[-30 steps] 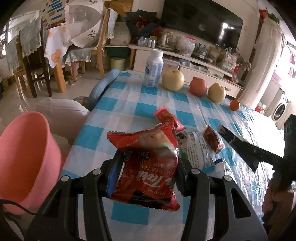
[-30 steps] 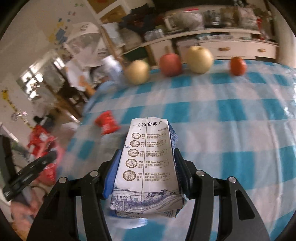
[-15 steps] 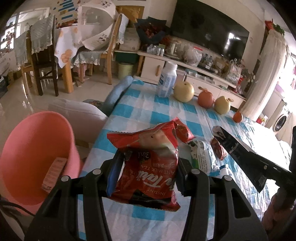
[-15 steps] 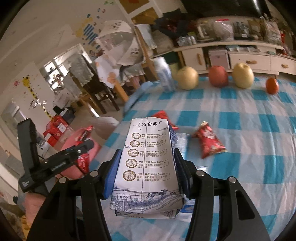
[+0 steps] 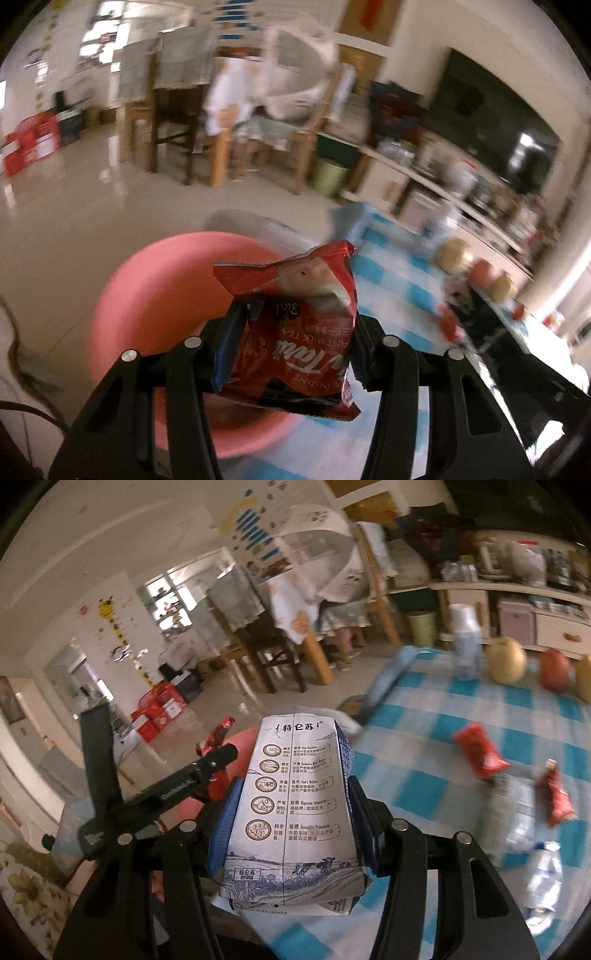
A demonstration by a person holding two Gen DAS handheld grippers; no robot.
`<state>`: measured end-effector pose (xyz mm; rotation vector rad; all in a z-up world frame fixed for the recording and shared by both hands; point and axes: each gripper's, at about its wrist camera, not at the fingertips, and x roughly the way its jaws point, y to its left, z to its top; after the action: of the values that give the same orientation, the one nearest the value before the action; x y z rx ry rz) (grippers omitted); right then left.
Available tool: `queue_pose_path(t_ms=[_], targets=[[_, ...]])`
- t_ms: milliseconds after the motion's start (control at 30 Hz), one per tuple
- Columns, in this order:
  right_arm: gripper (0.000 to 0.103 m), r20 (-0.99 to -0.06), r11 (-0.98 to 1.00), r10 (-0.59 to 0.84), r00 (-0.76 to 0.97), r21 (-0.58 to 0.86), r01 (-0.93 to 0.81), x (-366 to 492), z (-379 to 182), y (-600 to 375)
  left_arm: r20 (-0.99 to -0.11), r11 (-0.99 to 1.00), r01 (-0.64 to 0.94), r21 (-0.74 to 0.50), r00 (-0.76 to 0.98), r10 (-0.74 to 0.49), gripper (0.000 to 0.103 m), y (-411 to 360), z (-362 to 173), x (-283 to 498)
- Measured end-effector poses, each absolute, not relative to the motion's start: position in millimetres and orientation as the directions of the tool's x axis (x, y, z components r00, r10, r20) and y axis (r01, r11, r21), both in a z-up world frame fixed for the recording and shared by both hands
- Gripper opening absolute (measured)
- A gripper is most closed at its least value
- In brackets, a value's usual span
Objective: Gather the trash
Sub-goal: 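Carry the red snack bag and milk carton over the pink bucket with both tools, then open both tools over the pink bucket to drop the items, then move both tools back over the table toward the white packages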
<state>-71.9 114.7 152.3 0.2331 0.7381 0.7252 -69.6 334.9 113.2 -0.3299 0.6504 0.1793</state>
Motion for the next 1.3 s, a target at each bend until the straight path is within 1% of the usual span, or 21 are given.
queue_pose_path(t_ms=[33,100,233,367,400,433,467,500,533,633,667,867,1000,1300], targets=[[0.056,-0.531,0.731,0.679,0.506,0.431,-0.529,-70.7,153.2,125.9,-0.629,0.922,-0.309,-0.233,0.771,0.099,0.052,347.5,109.3,-69.9],[0.056,-0.534,0.722,0.686,0.494,0.418,-0.552,-68.5,154.0,146.6,-0.641,0.903,-0.359,-0.236,0.756,0.133,0.052,364.8,104.2,-69.6],[0.056,-0.544,0.706,0.696,0.468,0.402,-0.583,-58.7,152.1,191.9,-0.659,0.859,-0.432,-0.275,0.735,0.160,0.052,394.4,96.5,-68.2],[0.058,-0.556,0.702,0.695,0.456,0.383,-0.601,-48.4,144.2,219.3,-0.681,0.835,-0.471,-0.285,0.712,0.169,0.053,410.0,90.9,-64.7],[0.058,-0.562,0.703,0.692,0.454,0.380,-0.601,-45.4,140.6,224.5,-0.690,0.830,-0.483,-0.280,0.702,0.176,0.055,413.2,89.3,-63.4],[0.060,-0.575,0.717,0.676,0.461,0.368,-0.592,-42.3,135.9,229.7,-0.701,0.825,-0.495,-0.274,0.690,0.181,0.062,416.0,87.3,-61.4],[0.067,-0.588,0.730,0.662,0.465,0.365,-0.579,-39.6,130.9,232.2,-0.705,0.821,-0.504,-0.269,0.683,0.188,0.065,417.6,86.2,-59.2],[0.070,-0.592,0.733,0.661,0.460,0.379,-0.566,-38.1,126.4,231.4,-0.707,0.815,-0.518,-0.259,0.677,0.205,0.071,419.1,86.7,-58.7],[0.077,-0.591,0.735,0.662,0.461,0.392,-0.553,-37.3,122.8,226.8,-0.705,0.812,-0.527,-0.250,0.674,0.220,0.078,421.0,87.0,-59.9],[0.088,-0.593,0.765,0.635,0.495,0.394,-0.509,-41.4,116.9,211.9,-0.696,0.814,-0.539,-0.218,0.670,0.257,0.082,418.9,89.9,-61.6],[0.089,-0.600,0.780,0.618,0.508,0.385,-0.494,-42.7,115.4,206.1,-0.696,0.816,-0.539,-0.210,0.668,0.262,0.083,417.0,90.5,-61.2],[0.090,-0.636,0.834,0.548,0.543,0.364,-0.415,-46.6,108.5,167.8,-0.684,0.844,-0.506,-0.180,0.680,0.262,0.084,399.7,96.9,-56.8],[0.090,-0.643,0.846,0.529,0.554,0.342,-0.410,-55.8,107.4,148.9,-0.664,0.876,-0.457,-0.153,0.705,0.251,0.087,379.8,103.2,-52.0],[0.090,-0.648,0.853,0.513,0.563,0.313,-0.417,-73.1,107.0,121.8,-0.650,0.920,-0.382,-0.084,0.721,0.240,0.088,343.2,108.1,-44.2]])
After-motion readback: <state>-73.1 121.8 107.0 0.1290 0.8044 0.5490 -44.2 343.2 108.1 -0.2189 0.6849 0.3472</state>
